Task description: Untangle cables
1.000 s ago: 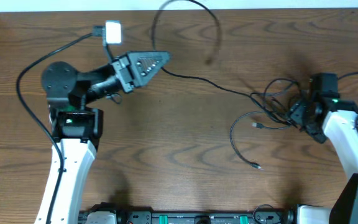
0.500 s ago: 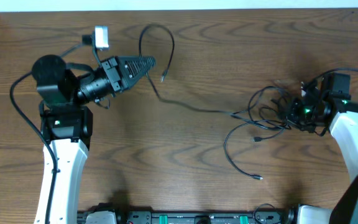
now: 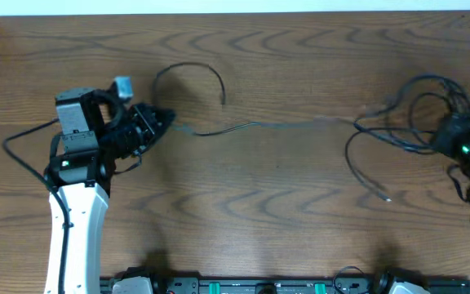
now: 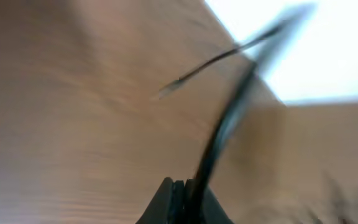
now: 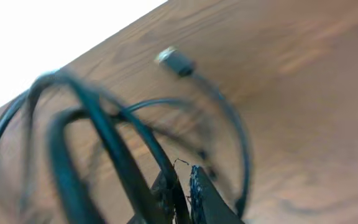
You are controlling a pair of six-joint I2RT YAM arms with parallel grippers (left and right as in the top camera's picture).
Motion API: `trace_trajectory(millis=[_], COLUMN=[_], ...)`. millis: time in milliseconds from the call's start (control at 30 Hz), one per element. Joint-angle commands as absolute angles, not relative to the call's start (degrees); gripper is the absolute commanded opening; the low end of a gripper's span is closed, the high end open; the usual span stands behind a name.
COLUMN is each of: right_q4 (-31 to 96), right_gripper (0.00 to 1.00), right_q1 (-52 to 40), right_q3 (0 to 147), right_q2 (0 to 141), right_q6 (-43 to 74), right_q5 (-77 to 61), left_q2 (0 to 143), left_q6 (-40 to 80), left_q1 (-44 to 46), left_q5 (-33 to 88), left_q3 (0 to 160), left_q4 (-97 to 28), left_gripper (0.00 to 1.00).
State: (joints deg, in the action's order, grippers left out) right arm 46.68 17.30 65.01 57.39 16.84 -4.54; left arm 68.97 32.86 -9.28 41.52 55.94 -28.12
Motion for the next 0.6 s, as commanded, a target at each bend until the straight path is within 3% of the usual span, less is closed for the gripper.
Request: trace_trajectory(millis=[0, 100, 267, 300, 333, 433, 500, 567], right_q4=[46.94, 46.94, 46.78, 46.81, 46.85, 47.42, 48.31, 49.87], right_gripper=[0.06, 0.04, 0.01, 0.01, 0.01, 0.01, 0.01, 0.01], right_q1=[19.53, 19.55, 19.40, 19.40, 19.40, 19.40, 19.40, 19.40], right_q3=[65.52, 65.52, 65.52, 65.52, 65.52, 65.52, 65.52, 65.52], right_q2=[54.61, 54.11, 55.44, 55.83, 56.45, 57.93, 58.78, 59.51], right_q6=[23.00, 23.99, 20.12, 18.46, 16.38, 13.76, 13.61, 12.60], right_q5=[5.32, 0.80, -18.61, -22.33, -26.72, -32.86, -33.43, -33.67], left_q2=[68.71, 69.91, 72.77, 73.36, 74.04, 75.96, 77.25, 78.43], left_q6=[29.63, 30.00, 31.57, 31.55, 31.53, 30.13, 27.46, 24.53], left_q1=[-10.57, -10.46, -7.77, -6.76, -5.39, -0.34, 3.40, 6.81], left_q5=[22.11, 26.59, 37.93, 39.79, 41.47, 43.07, 43.07, 43.03], left_q3=[56.34, 56.31, 56.34, 56.34, 56.34, 56.31, 56.31, 56.31], left_q4=[-30.87, -31.03, -31.00, -31.03, -31.05, -31.05, -31.29, -31.88], left_gripper=[0.08, 0.08, 0.10, 0.17, 0.35, 0.71, 0.84, 0.88])
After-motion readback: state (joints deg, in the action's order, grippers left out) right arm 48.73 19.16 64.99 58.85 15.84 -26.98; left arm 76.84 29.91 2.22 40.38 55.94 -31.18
